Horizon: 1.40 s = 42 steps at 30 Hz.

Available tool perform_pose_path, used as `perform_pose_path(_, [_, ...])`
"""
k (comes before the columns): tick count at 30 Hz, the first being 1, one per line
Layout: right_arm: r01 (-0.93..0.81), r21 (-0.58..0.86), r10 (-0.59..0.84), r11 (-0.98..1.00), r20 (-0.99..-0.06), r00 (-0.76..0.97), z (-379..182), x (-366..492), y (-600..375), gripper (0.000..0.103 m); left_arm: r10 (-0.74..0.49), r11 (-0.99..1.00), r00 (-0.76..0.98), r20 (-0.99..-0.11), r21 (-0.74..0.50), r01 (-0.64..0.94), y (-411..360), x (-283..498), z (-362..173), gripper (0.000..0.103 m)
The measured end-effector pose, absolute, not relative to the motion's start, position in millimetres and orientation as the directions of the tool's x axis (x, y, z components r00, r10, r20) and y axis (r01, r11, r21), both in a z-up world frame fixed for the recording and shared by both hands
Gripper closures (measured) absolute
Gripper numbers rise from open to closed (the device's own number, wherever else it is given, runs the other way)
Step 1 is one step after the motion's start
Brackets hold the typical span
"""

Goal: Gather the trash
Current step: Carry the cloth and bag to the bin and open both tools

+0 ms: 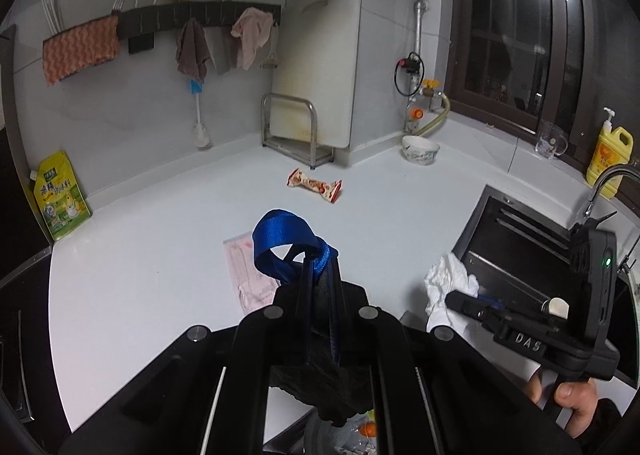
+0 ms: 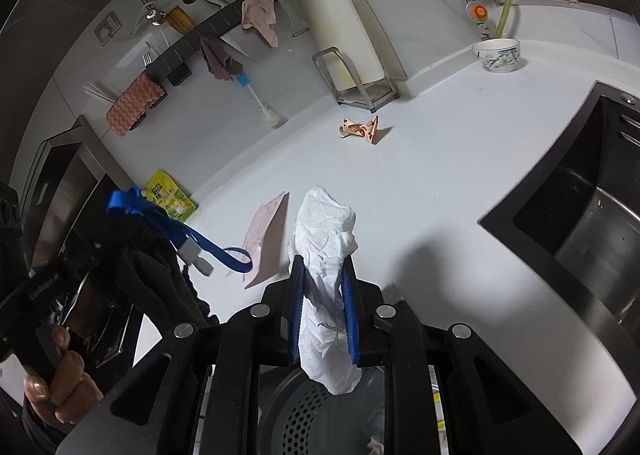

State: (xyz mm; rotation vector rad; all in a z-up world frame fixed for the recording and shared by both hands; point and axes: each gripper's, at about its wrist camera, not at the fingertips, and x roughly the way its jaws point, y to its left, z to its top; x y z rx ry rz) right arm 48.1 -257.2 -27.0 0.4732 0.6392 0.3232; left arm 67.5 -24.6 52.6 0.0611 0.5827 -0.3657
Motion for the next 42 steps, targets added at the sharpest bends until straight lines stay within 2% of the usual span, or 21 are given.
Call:
perform_pose_path(12, [-0.136, 0.509, 0.410, 0.850, -0.476, 0.779, -22, -2, -253, 0.085, -0.367, 0.919, 0.813, -0.452, -0.042, 0.391, -23, 22, 99, 0.096])
perform_pose_path(23, [-0.143, 0.497, 0.393, 0.856, -0.447, 0.804, -8, -45, -258, 0.085, -0.432, 0.890, 0.807, -0.402, -0.046, 0.454, -32, -20, 122, 0.096])
perform_pose_path(32, [-0.136, 0.491, 0.375, 0.861, -0.431, 0.821, 0, -77, -266, 0.085, -0.475, 0.867, 0.790, -0.388, -0.051, 0.496, -44, -48, 130, 0.096])
perform_pose_path(42, [-0.121, 0.488, 0.370, 0.864, -0.454, 0.811, -9, -98, -269, 0.085, -0.500, 0.848, 0.761, -0.413, -0.053, 0.528, -60, -71, 117, 0.096])
